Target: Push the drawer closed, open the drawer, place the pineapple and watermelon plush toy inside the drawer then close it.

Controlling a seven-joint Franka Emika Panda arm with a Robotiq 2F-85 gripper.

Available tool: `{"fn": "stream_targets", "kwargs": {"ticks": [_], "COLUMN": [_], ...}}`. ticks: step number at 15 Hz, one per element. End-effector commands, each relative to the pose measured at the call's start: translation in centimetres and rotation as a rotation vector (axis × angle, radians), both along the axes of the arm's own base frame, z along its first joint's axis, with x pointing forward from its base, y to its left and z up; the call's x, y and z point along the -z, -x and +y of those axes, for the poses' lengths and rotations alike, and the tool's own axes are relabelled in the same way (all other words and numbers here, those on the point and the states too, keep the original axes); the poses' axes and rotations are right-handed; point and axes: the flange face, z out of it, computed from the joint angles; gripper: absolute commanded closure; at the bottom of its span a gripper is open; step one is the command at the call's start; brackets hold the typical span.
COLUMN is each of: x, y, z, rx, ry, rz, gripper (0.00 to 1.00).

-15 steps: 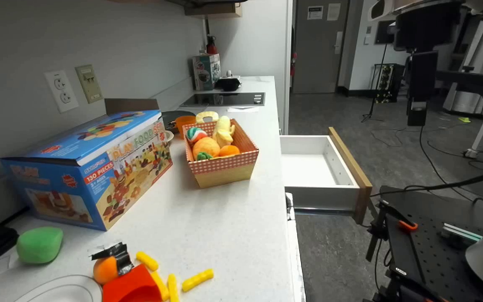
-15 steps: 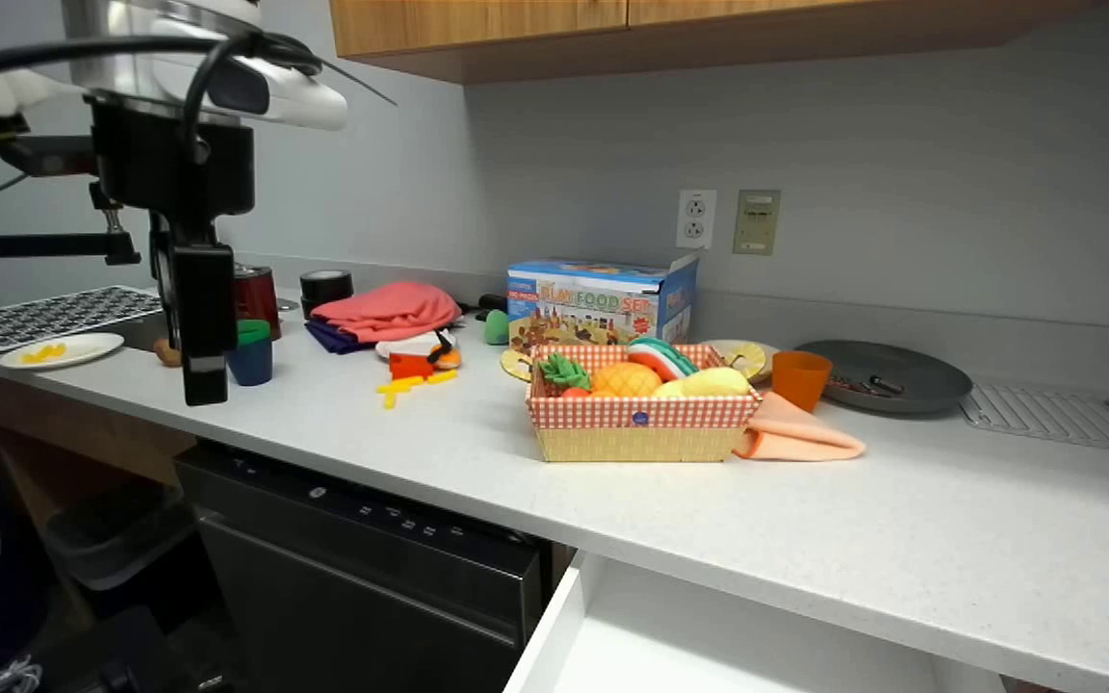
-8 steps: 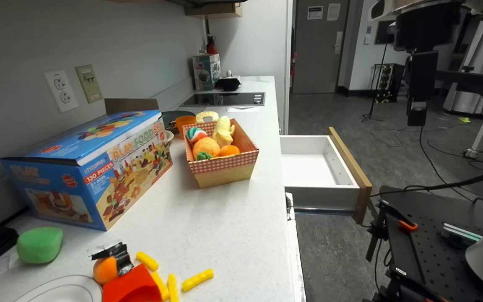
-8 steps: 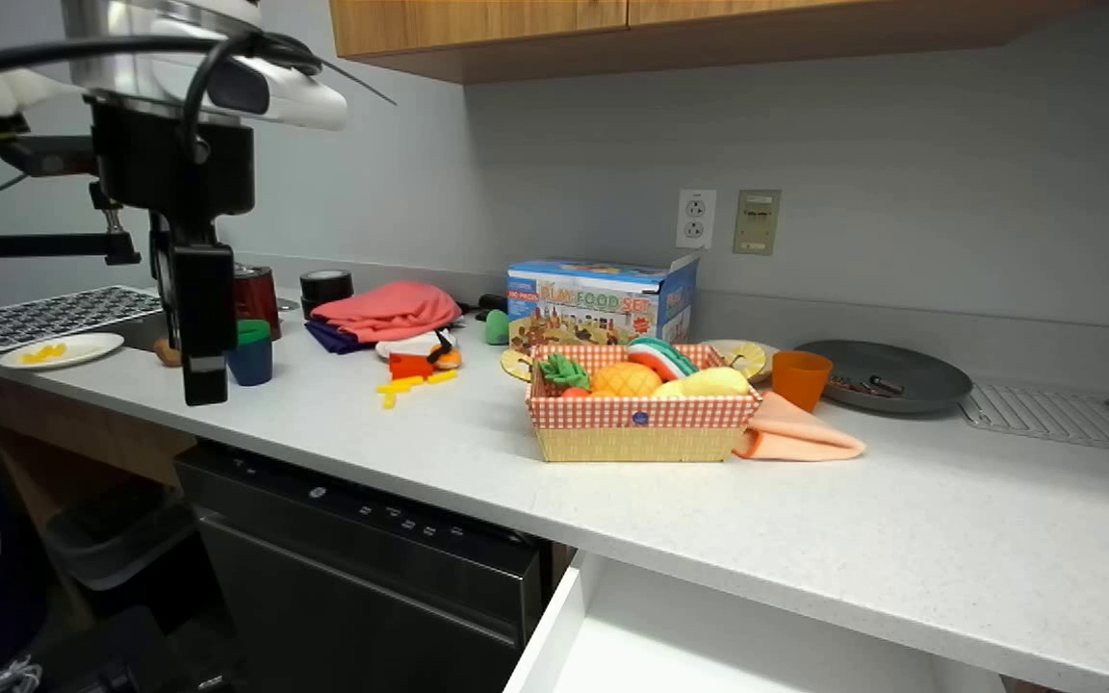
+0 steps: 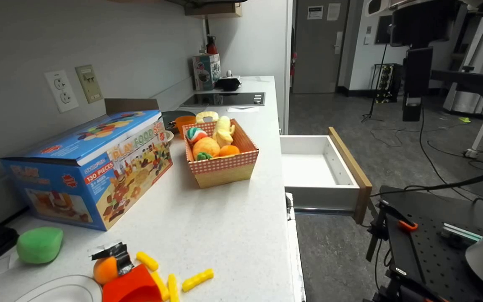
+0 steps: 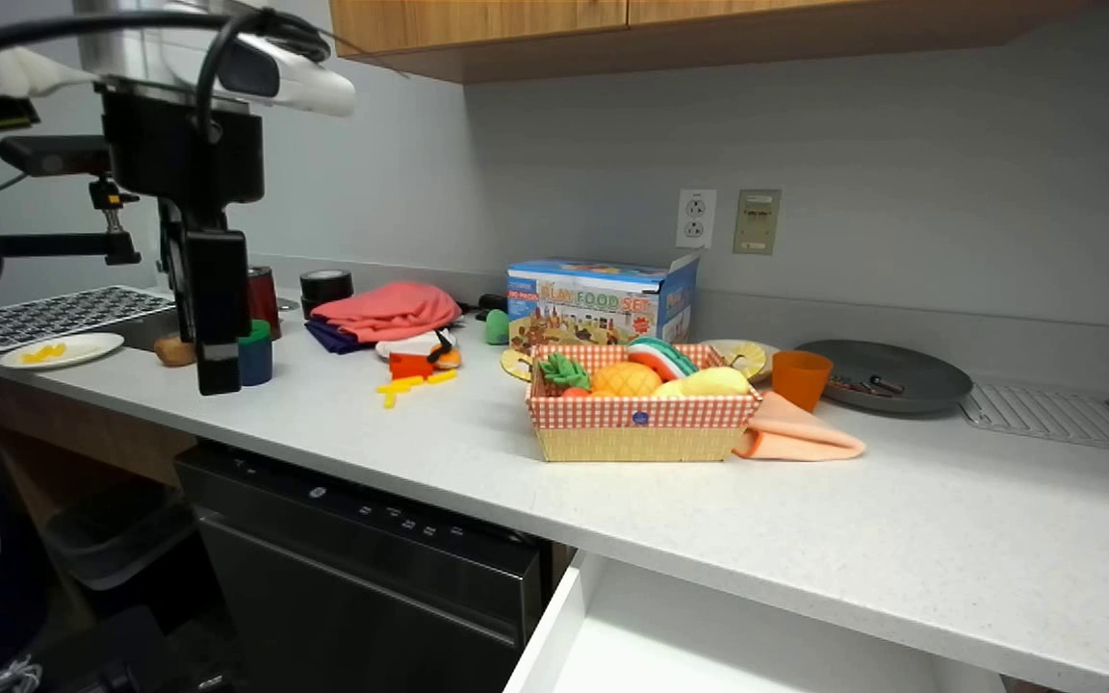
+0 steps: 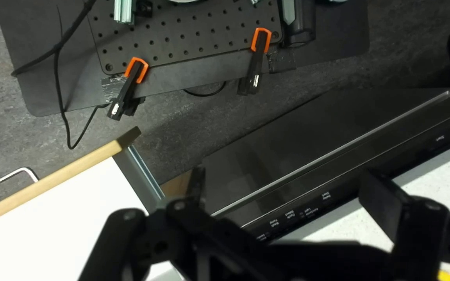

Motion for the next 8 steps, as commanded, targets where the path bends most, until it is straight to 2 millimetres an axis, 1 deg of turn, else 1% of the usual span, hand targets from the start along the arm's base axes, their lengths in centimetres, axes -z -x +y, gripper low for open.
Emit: {"fn": "stream_targets", "kwargs": {"ticks": [1,4,6,7,8], "x": [-1.4,-1.5,-1.5,-1.1,-1.1], "y": [-2.2,-3.5,-4.0,-2.9,-3.2], "z": [-3.1,-6.1,-7.6,-6.1,-6.7], "rx": [0.005,0.022,0.063,0.049,0.064], "ry": [0.030,0.058,0.065,0.056,0.055], "rz": [0.017,0.029,0.025,0.026,0.030], "gripper": [0.00,0.00,0.00,0.00,0.00]}}
